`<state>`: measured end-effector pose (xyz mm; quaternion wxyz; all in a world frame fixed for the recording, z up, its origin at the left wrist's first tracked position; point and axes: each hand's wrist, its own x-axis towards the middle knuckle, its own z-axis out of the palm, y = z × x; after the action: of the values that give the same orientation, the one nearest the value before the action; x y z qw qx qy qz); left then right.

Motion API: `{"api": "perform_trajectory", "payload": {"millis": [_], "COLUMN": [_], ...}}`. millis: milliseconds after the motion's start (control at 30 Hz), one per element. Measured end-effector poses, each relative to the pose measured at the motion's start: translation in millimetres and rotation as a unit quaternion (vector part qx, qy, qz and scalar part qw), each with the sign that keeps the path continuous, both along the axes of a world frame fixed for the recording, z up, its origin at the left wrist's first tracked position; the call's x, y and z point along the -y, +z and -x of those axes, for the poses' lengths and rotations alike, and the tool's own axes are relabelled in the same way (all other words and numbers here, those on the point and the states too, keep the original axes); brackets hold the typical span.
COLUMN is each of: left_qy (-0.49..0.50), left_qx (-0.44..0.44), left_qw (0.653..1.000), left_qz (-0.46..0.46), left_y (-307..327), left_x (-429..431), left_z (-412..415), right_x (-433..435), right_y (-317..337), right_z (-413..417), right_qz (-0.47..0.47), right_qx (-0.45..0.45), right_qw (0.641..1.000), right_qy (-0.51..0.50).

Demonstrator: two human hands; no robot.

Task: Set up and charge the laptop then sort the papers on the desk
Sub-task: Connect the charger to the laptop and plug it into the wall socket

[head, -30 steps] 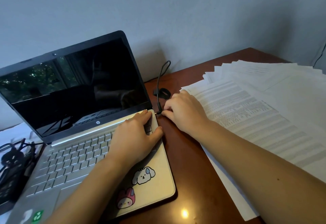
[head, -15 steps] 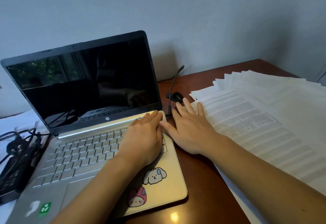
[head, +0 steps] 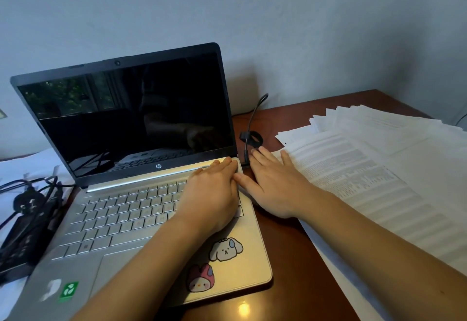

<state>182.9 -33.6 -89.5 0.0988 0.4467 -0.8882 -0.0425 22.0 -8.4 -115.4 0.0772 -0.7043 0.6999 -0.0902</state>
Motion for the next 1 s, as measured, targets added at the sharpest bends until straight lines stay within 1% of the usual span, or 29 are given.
{"api": "perform_trajectory", "payload": {"millis": [100,233,367,467,567,767,867,933,1000], "left_qy": [-0.008,-0.027,-0.008,0.001,0.017,0.083,0.113,0.124,0.156], "left_qx": [-0.013,-0.011,0.015,0.018,0.026,0.023,0.009,-0.023,-0.049], "left_qw": [1.0,1.0,1.0,1.0,0.999,0.996,0.992,0.988,0.981], "left_qz": [0.005,-0.009,-0.023,-0.013,-0.013,0.001,0.048,0.09,0.102], "left_y": [1.6,3.9,6.0,9.8,17.2,34.9,40.3,42.5,42.8], "left_x": [-1.5,4.6,3.7,-4.7,-14.2,-34.6,-43.0,-45.2,-45.3], "left_z": [-3.9,-10.3,-32.0,-62.3,-104.2,-217.3,-274.4,-306.0,-340.6], "right_x": [0.2,-2.3,-8.7,-16.4,-23.6,-37.4,-35.8,-31.8,-27.7], "right_y": [1.7,13.3,33.5,45.1,55.7,68.7,68.6,70.2,73.5], "right_z": [-0.1,-6.2,-25.5,-48.0,-84.3,-182.7,-229.7,-255.6,-284.9], "right_qz": [0.037,0.117,0.156,0.178,0.185,0.169,0.162,0.163,0.161], "right_qx": [-0.023,-0.113,-0.132,-0.135,-0.123,-0.139,-0.127,-0.114,-0.106], "right_qw": [0.999,0.986,0.977,0.974,0.975,0.972,0.972,0.97,0.967], "right_qy": [-0.002,-0.021,-0.052,-0.026,0.018,0.084,0.116,0.141,0.166]}}
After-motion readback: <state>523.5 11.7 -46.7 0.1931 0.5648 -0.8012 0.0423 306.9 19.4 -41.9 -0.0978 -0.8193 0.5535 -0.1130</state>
